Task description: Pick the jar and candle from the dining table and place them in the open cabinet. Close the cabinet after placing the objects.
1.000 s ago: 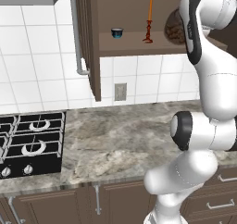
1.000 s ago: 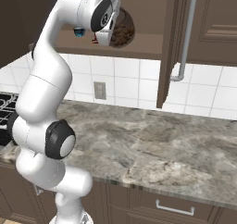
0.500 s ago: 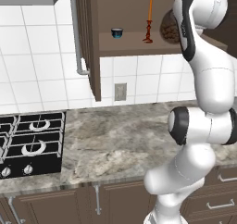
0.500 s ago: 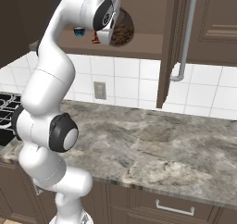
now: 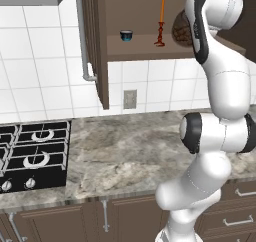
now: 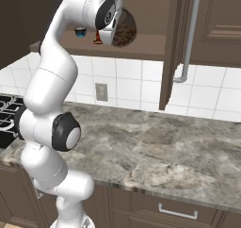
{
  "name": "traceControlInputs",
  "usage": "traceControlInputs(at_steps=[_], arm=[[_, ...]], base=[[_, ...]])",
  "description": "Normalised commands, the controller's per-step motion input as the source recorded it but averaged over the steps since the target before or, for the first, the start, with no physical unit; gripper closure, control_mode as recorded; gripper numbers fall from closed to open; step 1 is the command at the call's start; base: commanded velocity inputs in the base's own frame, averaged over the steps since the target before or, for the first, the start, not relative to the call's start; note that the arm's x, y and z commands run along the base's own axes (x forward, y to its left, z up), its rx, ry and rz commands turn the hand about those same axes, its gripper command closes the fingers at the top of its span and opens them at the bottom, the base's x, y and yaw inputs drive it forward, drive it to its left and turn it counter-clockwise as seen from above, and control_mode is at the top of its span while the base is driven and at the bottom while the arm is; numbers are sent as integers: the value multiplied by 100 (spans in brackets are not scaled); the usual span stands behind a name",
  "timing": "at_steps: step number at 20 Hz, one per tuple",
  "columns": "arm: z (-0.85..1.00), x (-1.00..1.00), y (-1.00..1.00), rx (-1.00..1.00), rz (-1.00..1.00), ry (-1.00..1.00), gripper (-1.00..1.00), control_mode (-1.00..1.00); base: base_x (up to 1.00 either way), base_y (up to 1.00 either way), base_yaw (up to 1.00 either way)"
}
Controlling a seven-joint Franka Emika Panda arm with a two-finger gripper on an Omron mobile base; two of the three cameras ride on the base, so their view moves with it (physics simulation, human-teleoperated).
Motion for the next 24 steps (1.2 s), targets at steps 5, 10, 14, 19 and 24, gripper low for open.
traceControlInputs(at_steps=[5, 10, 14, 19, 24], arm=[[-13, 3, 0, 0, 0, 6, 100, -100], [-12, 1, 0, 0, 0, 1, 100, -100], [-10, 0, 0, 0, 0, 0, 100, -100], [-7, 0, 0, 0, 0, 0, -100, -100], [-2, 0, 0, 0, 0, 0, -100, -100]], base=[[0, 0, 0], [0, 0, 0], [0, 0, 0], [0, 0, 0], [0, 0, 0]])
